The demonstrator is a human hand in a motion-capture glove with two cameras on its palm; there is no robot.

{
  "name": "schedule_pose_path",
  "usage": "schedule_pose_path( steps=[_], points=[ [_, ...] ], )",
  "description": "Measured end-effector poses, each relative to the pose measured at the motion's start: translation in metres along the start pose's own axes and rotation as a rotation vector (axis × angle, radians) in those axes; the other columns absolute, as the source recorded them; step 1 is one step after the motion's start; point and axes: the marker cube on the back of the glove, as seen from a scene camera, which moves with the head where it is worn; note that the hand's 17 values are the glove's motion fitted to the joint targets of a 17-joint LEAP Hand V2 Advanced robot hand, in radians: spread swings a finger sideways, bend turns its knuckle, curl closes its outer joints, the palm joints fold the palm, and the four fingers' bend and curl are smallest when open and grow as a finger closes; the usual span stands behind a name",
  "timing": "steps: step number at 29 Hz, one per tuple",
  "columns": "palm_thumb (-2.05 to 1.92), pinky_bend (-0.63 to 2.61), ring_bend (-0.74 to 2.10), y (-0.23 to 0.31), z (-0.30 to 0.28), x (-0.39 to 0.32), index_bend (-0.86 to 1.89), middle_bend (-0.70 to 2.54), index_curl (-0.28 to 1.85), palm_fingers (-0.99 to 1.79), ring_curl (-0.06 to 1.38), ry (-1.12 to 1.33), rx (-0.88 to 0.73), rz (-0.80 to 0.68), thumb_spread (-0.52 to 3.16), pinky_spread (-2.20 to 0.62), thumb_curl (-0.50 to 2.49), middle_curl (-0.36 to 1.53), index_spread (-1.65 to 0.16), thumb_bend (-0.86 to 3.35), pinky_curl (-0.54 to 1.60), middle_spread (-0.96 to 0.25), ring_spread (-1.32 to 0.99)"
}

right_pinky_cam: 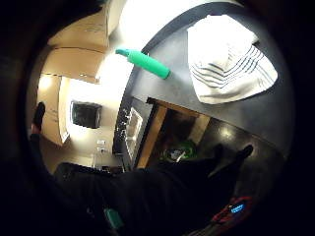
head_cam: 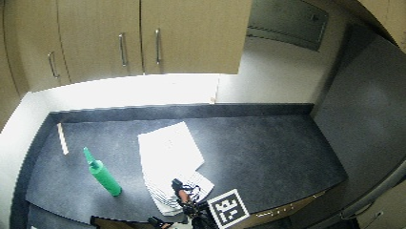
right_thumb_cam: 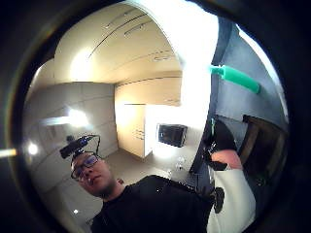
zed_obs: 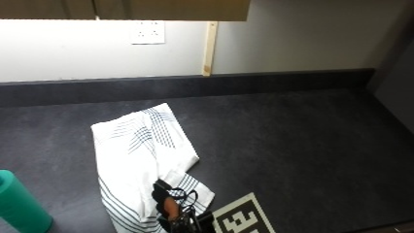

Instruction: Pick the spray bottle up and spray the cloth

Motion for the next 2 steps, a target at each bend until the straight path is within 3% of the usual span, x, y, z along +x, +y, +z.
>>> schedule_pose_path(
  steps=[2],
  points=[
    [0.99, 0.54, 0.3, -0.0026, 0.0048, -0.0029, 0.15, 0.19, 0.25, 0.16, 0.38, -0.003, -0.021, -0.009, 0.91, 0.18, 0.58, 0.35, -0.38, -0.02, 0.31, 0.06, 0.16]
  ],
)
